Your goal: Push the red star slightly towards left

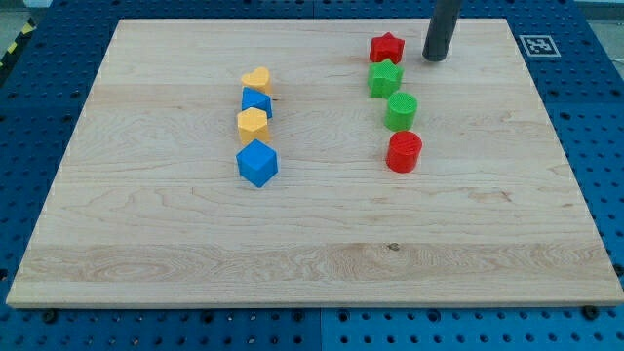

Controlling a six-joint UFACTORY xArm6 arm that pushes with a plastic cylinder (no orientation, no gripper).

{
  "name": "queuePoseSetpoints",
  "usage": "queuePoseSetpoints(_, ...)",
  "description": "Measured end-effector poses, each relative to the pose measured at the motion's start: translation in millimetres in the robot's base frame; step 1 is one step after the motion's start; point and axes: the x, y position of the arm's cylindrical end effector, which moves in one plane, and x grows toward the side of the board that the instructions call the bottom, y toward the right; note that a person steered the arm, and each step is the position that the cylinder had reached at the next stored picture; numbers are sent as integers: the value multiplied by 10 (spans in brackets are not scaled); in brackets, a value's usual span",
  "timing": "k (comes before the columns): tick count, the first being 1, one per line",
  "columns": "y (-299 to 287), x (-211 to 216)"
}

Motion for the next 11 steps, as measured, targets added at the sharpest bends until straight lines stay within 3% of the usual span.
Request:
queuePoseSetpoints(9, -736, -175)
queuePoseSetpoints(10, -710, -294)
queuePoseSetpoints(11, -640, -700)
